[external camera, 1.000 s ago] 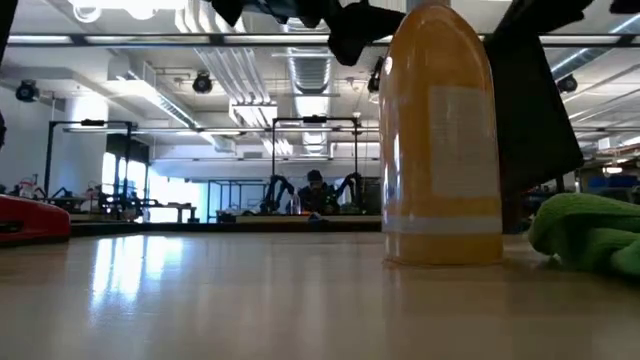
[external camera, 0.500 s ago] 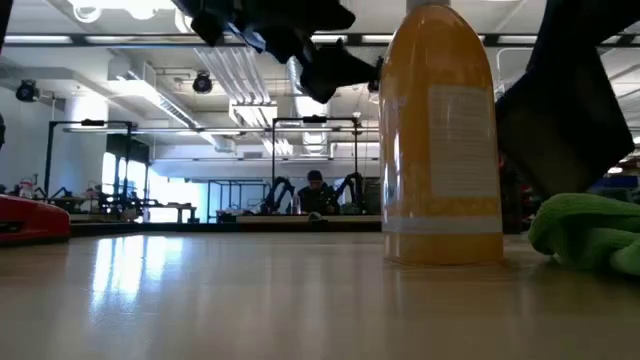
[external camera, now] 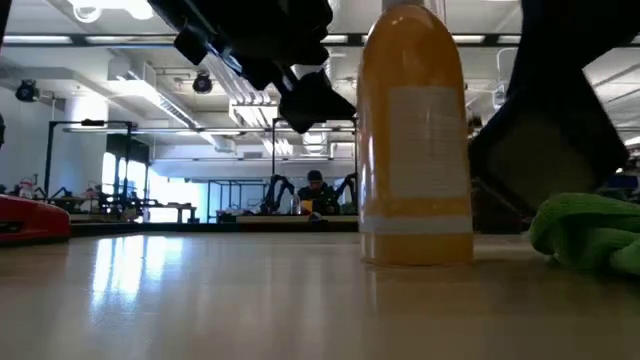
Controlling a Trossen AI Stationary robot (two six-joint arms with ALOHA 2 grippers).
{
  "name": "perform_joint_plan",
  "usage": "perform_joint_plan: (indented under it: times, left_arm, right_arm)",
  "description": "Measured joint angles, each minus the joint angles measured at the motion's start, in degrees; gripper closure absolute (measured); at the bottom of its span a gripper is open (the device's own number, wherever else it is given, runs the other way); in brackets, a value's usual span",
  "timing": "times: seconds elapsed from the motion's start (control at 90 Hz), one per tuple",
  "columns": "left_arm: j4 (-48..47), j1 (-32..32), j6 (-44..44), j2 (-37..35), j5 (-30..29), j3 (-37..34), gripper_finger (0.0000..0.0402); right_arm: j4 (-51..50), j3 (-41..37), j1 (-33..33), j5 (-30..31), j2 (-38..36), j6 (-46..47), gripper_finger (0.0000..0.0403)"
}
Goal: Apply microfiber cloth
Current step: Spray the back of the blue cellphone with the yellow spray bottle
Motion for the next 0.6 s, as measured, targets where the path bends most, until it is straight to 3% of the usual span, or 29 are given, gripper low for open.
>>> perform_joint_plan:
  times: [0.122, 0.311, 0.433, 0.6]
  left_arm:
    - [0.83, -1.56, -1.31, 0.0, -0.06, -1.17, 0.009]
    - [0.72, -4.49, -4.71, -0.47, -0.07, -3.2, 0.009]
    - [0.75, -7.02, -7.58, -1.78, -0.15, -5.1, 0.009]
    - [0.94, -10.08, -9.29, -6.2, -6.76, -8.71, 0.009]
  right_arm:
    - [1.68, 0.24, -1.9, 3.06, 0.0, -2.75, 0.0394]
    - [13.88, 0.87, -3.93, 2.57, 0.11, -15.07, 0.0394]
    - [15.04, 0.87, -4.37, 2.93, 0.3, -19.44, 0.0394]
    - [10.44, 0.82, -3.38, 11.74, 0.31, -23.33, 0.0394]
